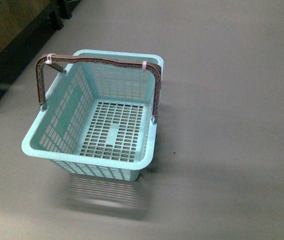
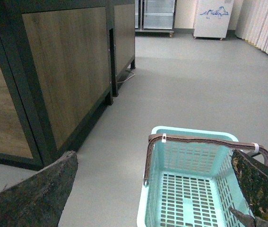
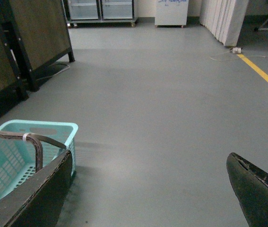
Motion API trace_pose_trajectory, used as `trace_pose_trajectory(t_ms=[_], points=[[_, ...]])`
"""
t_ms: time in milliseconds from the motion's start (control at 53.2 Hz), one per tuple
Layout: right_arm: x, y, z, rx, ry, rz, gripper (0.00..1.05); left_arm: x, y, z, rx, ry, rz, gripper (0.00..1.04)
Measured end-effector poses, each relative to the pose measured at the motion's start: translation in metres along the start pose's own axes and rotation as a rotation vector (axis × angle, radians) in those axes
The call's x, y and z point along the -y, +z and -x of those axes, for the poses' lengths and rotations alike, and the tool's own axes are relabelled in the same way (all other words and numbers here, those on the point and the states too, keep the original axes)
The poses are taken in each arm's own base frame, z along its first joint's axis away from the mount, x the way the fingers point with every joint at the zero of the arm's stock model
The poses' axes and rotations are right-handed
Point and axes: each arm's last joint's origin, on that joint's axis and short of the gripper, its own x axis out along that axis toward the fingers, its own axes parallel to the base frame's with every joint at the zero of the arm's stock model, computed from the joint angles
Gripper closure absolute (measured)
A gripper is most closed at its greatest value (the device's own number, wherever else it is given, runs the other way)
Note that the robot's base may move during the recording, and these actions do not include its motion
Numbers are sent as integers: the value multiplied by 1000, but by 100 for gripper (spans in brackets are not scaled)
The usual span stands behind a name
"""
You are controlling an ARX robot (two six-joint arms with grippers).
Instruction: Pick lemon and mango into basket
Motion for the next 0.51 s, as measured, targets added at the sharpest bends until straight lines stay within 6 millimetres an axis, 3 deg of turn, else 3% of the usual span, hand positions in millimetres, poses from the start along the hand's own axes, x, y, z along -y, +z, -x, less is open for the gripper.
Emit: trace_pose_trajectory(t_ms=[508], points=[[0,0,0,0,0,0,9,0,0,0,0,0,0,7]])
